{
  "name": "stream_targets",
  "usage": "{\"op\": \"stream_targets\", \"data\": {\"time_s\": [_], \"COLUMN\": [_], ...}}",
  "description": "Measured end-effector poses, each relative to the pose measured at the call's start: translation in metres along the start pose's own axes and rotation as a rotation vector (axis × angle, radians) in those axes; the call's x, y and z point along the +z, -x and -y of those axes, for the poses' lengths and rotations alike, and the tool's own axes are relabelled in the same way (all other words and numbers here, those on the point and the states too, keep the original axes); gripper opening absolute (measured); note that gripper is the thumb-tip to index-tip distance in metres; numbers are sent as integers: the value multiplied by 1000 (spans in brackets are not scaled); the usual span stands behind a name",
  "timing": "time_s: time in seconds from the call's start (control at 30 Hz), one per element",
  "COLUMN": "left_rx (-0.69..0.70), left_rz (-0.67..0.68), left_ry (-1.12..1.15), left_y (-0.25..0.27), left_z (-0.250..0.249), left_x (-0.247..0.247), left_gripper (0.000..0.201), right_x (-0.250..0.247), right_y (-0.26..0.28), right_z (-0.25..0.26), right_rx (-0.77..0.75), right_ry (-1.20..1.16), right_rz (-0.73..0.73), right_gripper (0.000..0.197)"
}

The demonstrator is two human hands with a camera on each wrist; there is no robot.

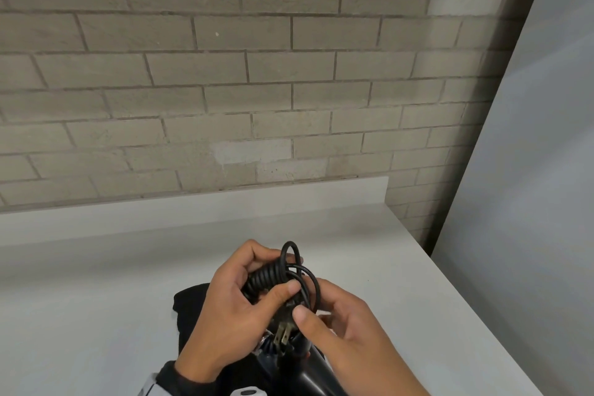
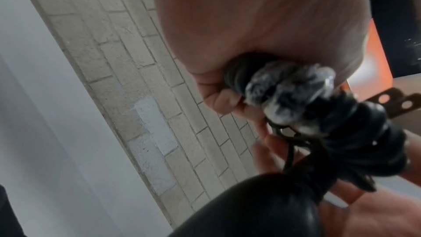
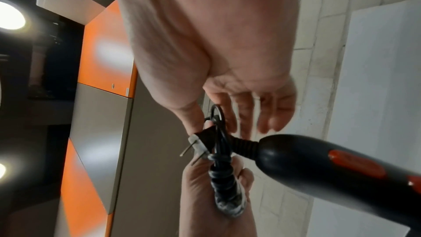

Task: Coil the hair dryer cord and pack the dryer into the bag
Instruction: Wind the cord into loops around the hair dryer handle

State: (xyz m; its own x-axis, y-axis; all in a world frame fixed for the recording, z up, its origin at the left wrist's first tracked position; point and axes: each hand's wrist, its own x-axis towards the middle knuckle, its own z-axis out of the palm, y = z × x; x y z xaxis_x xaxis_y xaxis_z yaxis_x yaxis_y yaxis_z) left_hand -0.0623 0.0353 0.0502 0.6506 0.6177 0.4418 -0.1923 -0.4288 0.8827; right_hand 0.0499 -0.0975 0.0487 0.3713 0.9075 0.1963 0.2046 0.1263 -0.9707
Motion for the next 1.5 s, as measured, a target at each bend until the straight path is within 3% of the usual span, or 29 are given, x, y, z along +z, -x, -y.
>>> {"op": "stream_targets", "data": {"time_s": [0.2, 0.3, 0.37, 0.43, 0.5, 0.63, 0.7, 0.87, 1.0, 1.07, 1.27, 1.4, 1.5], "left_rx": [-23, -24, -20, -28, -29, -7, 41, 37, 60, 97, 190, 241, 266], "left_rz": [21, -15, -27, -40, -66, -31, -12, 6, 57, 77, 167, 180, 194], "left_ry": [40, 57, 54, 43, 33, 45, -25, -82, -220, -273, -394, -435, -467], "left_y": [3, 3, 3, 5, 5, 6, 6, 3, 4, 4, 5, 3, 3], "left_z": [3, 4, 4, 4, 2, -2, -3, -1, -3, -4, -8, -15, -18], "left_x": [-1, -3, -4, -4, -3, -3, -3, -6, -10, -11, -14, -16, -15], "left_gripper": [26, 28, 27, 28, 33, 64, 59, 40, 48, 44, 38, 42, 36], "right_x": [6, 10, 9, 8, 7, 1, -3, -7, -9, -9, -22, -28, -32], "right_y": [5, 14, 15, 13, 10, 5, 4, 12, 15, 15, 6, -4, -11], "right_z": [-5, 1, 0, -5, -10, -11, -8, 14, 18, 19, 35, 47, 54], "right_rx": [-58, -298, -417, -428, -460, -552, -598, -484, -357, -324, -226, -191, -149], "right_ry": [74, 218, 339, 433, 458, 482, 520, 362, 229, 138, -147, -224, -308], "right_rz": [-118, -237, -126, -51, -65, -141, -212, -289, -291, -293, -293, -280, -254], "right_gripper": [41, 52, 48, 40, 32, 25, 24, 23, 22, 23, 46, 36, 42]}}
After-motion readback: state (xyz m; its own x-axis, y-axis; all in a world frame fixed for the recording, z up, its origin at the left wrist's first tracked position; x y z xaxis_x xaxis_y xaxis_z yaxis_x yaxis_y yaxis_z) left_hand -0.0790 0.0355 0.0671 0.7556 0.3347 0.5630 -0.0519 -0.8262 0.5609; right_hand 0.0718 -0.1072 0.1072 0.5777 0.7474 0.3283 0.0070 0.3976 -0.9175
